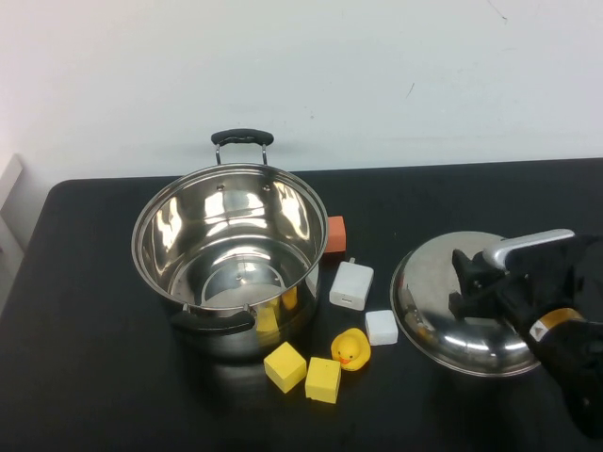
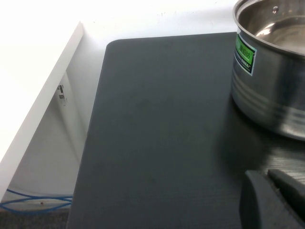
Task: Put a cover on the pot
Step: Pick up the pot lid
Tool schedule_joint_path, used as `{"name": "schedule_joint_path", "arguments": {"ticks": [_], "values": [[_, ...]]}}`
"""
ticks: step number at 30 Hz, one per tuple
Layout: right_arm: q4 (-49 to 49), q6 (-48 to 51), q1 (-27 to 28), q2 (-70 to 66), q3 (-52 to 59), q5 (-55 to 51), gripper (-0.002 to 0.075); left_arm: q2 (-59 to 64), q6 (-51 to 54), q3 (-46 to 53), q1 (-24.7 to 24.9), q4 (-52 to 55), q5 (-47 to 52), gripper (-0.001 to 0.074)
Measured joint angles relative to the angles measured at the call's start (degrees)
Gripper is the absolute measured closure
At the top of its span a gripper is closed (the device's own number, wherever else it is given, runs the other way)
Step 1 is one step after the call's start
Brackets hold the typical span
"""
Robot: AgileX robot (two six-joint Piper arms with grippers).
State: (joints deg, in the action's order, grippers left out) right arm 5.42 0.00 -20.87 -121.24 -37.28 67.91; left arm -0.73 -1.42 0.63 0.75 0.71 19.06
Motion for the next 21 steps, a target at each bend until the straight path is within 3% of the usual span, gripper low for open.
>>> {"name": "schedule_joint_path", "arguments": {"ticks": [13,14,15,16,21], "values": [[1.98,0.00,0.00,-5.36,-1.59,1.87,0.0241,0.00,0.00,0.00,0.00,0.00,0.00,0.0737],[2.10,-0.81,0.00,-4.88,-1.34,1.68,0.0261,0.00,0.00,0.00,0.00,0.00,0.00,0.0737],[2.10,-0.94,0.00,-3.80,-0.81,1.62,0.0350,0.00,0.00,0.00,0.00,0.00,0.00,0.0736],[2.29,-1.02,0.00,-2.65,-0.22,0.81,0.0377,0.00,0.00,0.00,0.00,0.00,0.00,0.0736],[3.96,0.35,0.00,10.24,5.85,-4.24,0.0372,0.00,0.00,0.00,0.00,0.00,0.00,0.0737]]}}
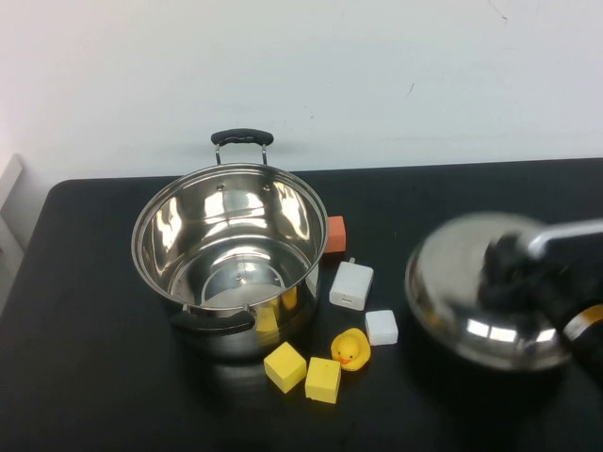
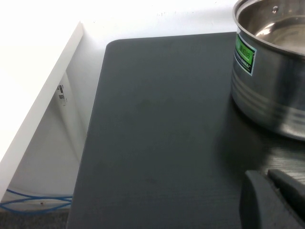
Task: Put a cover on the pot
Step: Pick up the pot lid, then place the pot lid on the pot
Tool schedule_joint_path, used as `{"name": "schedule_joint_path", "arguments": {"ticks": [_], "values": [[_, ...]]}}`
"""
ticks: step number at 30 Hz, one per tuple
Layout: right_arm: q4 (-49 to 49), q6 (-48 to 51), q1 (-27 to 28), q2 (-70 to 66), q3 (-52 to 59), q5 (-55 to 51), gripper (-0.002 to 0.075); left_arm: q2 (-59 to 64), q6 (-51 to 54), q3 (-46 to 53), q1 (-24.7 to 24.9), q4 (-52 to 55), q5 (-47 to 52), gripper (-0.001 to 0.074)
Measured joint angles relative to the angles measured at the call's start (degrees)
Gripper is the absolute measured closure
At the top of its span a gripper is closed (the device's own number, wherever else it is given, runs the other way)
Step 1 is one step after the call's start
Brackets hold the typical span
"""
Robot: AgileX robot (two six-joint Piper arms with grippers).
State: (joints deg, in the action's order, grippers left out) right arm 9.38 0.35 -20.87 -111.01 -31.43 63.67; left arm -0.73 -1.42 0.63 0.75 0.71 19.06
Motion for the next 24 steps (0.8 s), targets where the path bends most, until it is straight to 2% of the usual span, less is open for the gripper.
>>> {"name": "schedule_joint_path", "arguments": {"ticks": [2,5,10,16,24], "values": [[0.00,0.12,0.00,7.41,1.33,-1.09,0.0372,0.00,0.00,0.00,0.00,0.00,0.00,0.0737],[-2.60,-0.99,0.00,20.47,0.62,-9.31,0.0372,0.00,0.00,0.00,0.00,0.00,0.00,0.0737],[-18.40,-11.67,-0.25,30.11,-8.11,-27.10,0.0372,0.00,0.00,0.00,0.00,0.00,0.00,0.0737],[-31.38,-22.81,-5.71,23.07,-22.25,-30.39,0.0372,0.00,0.00,0.00,0.00,0.00,0.00,0.0736],[-34.61,-24.26,-14.71,4.50,-42.69,-37.39,0.0372,0.00,0.00,0.00,0.00,0.00,0.00,0.0736]]}}
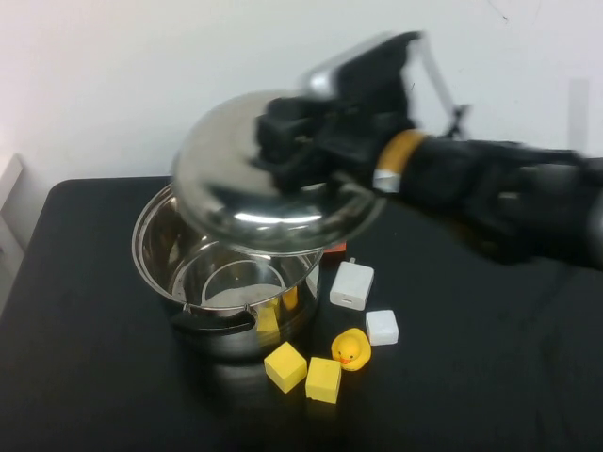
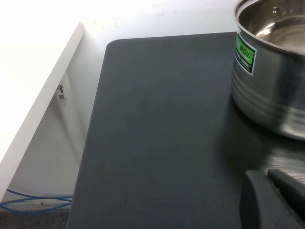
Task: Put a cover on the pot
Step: Place the pot lid on the pot
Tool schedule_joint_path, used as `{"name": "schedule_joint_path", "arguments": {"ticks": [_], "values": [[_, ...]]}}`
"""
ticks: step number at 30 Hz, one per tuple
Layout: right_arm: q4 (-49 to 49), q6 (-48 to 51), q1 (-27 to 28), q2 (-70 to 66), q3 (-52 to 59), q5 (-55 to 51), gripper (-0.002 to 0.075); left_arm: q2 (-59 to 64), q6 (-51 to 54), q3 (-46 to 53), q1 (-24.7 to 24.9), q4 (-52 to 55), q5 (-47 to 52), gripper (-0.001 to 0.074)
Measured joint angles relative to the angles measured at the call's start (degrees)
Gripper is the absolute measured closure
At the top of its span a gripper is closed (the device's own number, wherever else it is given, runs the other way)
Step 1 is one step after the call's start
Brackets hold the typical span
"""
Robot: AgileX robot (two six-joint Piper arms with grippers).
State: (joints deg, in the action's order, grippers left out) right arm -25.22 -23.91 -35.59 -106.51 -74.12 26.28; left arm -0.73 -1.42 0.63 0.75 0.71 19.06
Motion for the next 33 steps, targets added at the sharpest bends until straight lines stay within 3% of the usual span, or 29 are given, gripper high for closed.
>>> {"name": "schedule_joint_path", "arguments": {"ticks": [5,14,33], "values": [[6.09,5.07,-3.46,-8.15,-9.02,-3.32,0.0372,0.00,0.00,0.00,0.00,0.00,0.00,0.0736],[26.09,25.29,-7.98,-14.93,-14.21,-5.05,0.0372,0.00,0.00,0.00,0.00,0.00,0.00,0.0736],[29.81,30.74,-8.82,-18.54,-15.12,-6.32,0.0372,-0.10,0.00,0.00,0.00,0.00,-0.05,0.0736]]}}
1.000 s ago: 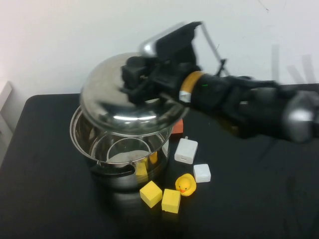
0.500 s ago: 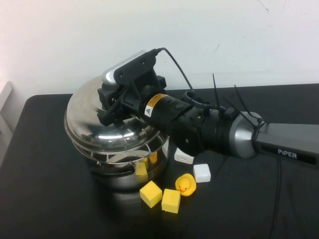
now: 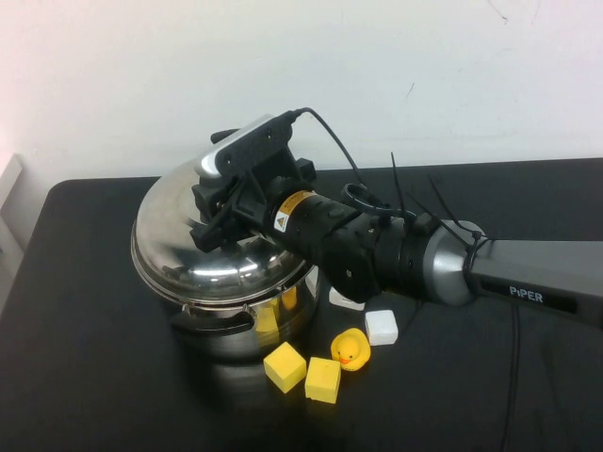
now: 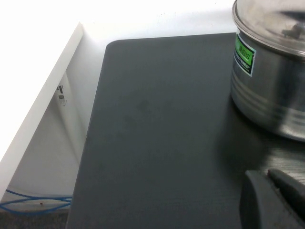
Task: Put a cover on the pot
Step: Place the pot lid on the pot
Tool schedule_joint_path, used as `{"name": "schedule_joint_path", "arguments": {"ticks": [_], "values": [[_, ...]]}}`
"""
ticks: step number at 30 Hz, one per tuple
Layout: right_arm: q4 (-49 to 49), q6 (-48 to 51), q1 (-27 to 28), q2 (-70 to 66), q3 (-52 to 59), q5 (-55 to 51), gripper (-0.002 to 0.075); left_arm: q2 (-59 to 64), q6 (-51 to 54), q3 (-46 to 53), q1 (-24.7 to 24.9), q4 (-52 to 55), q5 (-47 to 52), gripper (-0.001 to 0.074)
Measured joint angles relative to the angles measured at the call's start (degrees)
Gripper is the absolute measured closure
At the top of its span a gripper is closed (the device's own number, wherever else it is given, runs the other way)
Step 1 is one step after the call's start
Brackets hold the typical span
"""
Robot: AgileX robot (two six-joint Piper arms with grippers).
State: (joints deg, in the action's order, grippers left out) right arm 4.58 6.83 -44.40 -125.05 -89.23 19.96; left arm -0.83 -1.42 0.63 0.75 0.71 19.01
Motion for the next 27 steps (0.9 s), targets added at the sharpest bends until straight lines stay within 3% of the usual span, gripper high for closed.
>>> {"name": "schedule_joint_path", "arguments": {"ticks": [27], "values": [[-0.85,-5.20,1.18,-0.39,-0.53,-1.00,0.0372,0.00,0.00,0.00,0.00,0.00,0.00,0.0737]]}}
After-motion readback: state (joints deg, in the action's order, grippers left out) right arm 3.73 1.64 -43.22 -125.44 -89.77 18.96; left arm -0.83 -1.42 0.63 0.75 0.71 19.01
